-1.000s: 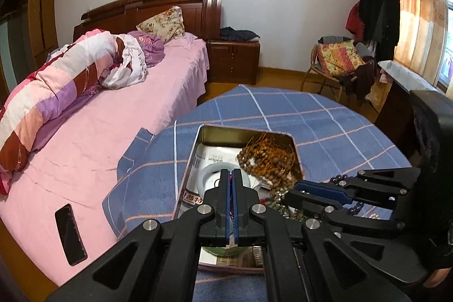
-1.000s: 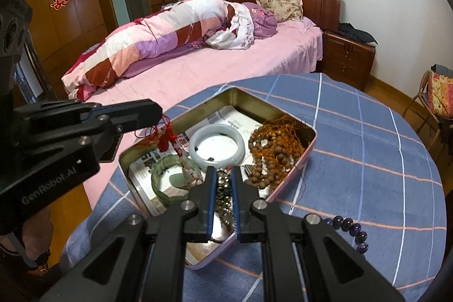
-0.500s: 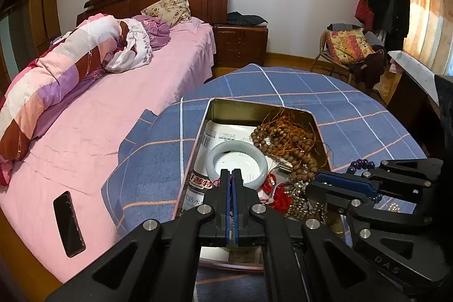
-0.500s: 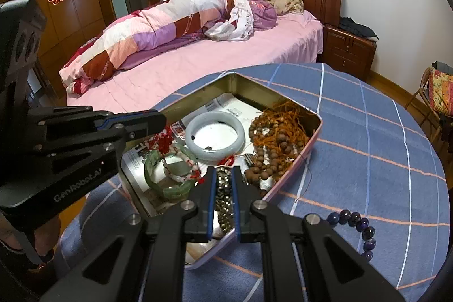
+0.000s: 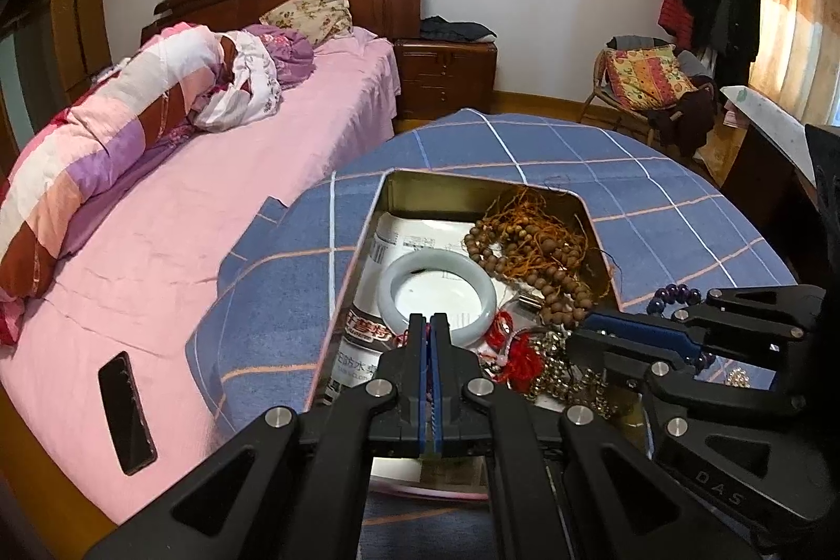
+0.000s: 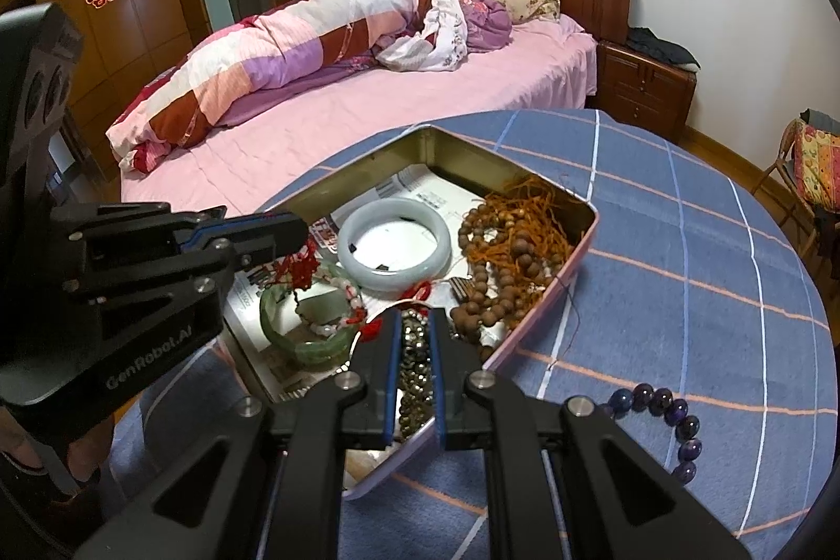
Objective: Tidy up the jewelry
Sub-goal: 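Open the right gripper to release the strands and withdraw from the tin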
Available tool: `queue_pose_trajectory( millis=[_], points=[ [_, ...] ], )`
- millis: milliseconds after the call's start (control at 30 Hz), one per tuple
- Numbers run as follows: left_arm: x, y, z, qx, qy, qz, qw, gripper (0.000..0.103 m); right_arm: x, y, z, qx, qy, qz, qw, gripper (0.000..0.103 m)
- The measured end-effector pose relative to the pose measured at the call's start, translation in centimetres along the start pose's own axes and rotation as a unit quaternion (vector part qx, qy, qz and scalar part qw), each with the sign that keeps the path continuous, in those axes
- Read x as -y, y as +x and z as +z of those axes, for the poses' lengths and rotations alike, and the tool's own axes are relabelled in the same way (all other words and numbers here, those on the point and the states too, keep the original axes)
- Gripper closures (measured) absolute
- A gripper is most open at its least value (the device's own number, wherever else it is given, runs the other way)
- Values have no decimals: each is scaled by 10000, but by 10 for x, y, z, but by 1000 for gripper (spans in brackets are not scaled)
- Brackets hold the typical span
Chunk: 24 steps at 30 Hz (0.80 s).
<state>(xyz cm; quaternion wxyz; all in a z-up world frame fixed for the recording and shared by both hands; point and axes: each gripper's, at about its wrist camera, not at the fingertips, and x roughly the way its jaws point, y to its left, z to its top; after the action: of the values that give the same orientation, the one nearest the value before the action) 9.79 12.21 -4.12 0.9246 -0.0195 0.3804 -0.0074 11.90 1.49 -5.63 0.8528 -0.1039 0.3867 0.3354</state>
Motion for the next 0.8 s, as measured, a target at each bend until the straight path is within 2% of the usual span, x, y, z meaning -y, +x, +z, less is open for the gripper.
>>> queue_pose_trajectory(
  millis=[267, 367, 400, 433, 500, 533, 633, 800],
  points=[
    [-2, 3, 0, -89, -100, -20, 9999, 102, 3, 1, -1, -7, 92, 83, 9999, 89],
    [-3, 4, -1, -108, -111, 19, 9999, 98, 3, 1, -2, 25, 87, 67, 9999, 76],
    [-3, 4, -1, -104, -112, 40, 9999, 88, 3, 0, -2, 38, 92, 62, 9999, 65],
    [-3, 3, -2, -80, -122, 73, 9999, 67, 3, -1, -2, 67, 108, 54, 9999, 57],
    [-6, -2, -3, 52, -177, 190, 9997, 39, 2, -4, -3, 102, 105, 34, 9999, 55],
    [-7, -5, -3, 153, -216, 292, 9992, 37, 2, -5, -3, 114, 104, 25, 9999, 55],
    [-12, -6, -3, 115, -320, 184, 9993, 36, 2, -7, -3, 158, 124, -34, 9998, 46],
    [-11, -6, -4, 112, -318, 277, 9990, 36, 2, -9, -4, 201, 107, -107, 9997, 36]
  ],
)
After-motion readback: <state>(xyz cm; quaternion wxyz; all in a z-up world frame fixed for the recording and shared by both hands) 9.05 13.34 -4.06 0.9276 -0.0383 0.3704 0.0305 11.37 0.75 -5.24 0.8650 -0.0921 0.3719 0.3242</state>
